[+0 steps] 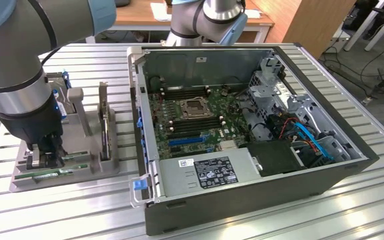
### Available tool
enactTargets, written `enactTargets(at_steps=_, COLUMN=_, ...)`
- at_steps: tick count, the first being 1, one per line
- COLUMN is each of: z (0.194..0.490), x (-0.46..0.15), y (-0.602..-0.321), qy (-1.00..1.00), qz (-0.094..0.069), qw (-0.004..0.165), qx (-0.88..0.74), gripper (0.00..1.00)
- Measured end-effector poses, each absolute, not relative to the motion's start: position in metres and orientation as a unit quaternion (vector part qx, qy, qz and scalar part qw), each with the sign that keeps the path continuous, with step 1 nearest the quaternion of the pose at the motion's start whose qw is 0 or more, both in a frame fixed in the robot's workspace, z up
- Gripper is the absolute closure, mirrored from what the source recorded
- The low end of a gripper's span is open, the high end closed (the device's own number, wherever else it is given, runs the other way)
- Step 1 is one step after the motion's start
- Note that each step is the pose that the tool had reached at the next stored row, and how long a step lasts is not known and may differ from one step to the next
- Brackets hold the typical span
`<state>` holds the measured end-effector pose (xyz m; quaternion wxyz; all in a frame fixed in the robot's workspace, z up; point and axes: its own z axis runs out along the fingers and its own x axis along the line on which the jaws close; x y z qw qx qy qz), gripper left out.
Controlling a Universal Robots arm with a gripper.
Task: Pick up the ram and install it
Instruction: 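Pick up the ram and move it above insertion slot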
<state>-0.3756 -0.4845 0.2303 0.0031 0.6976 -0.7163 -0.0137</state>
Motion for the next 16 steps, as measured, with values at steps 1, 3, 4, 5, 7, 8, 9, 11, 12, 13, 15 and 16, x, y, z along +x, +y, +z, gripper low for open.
enactTargets(at_steps=1, z=0.229, x=-0.376, y=-0.485, qy=-0.716, qz=-0.014, qw=0.003, qx=0.698, gripper=0.69)
enactTargets(at_steps=3, z=0.228, x=-0.376, y=-0.485, qy=-0.716, qz=-0.014, qw=0.003, qx=0.698, gripper=0.69)
enactTargets(at_steps=4, z=0.227, x=-0.376, y=-0.485, qy=-0.716, qz=-0.014, qw=0.003, qx=0.698, gripper=0.69)
enactTargets(at_steps=5, z=0.226, x=-0.376, y=-0.485, qy=-0.716, qz=-0.014, qw=0.003, qx=0.698, gripper=0.69)
enactTargets(at_steps=7, z=0.225, x=-0.376, y=-0.485, qy=-0.716, qz=-0.014, qw=0.003, qx=0.698, gripper=0.69)
enactTargets(at_steps=8, z=0.224, x=-0.376, y=-0.485, qy=-0.716, qz=-0.014, qw=0.003, qx=0.698, gripper=0.69)
enactTargets(at_steps=9, z=0.223, x=-0.376, y=-0.485, qy=-0.716, qz=-0.014, qw=0.003, qx=0.698, gripper=0.69)
enactTargets(at_steps=11, z=0.222, x=-0.376, y=-0.485, qy=-0.716, qz=-0.014, qw=0.003, qx=0.698, gripper=0.69)
enactTargets(at_steps=12, z=0.221, x=-0.376, y=-0.485, qy=-0.716, qz=-0.014, qw=0.003, qx=0.698, gripper=0.69)
enactTargets(at_steps=13, z=0.221, x=-0.376, y=-0.485, qy=-0.716, qz=-0.014, qw=0.003, qx=0.698, gripper=0.69)
enactTargets(at_steps=15, z=0.220, x=-0.376, y=-0.485, qy=-0.716, qz=-0.014, qw=0.003, qx=0.698, gripper=0.69)
enactTargets(at_steps=16, z=0.219, x=-0.376, y=-0.485, qy=-0.716, qz=-0.014, qw=0.003, qx=0.698, gripper=0.69)
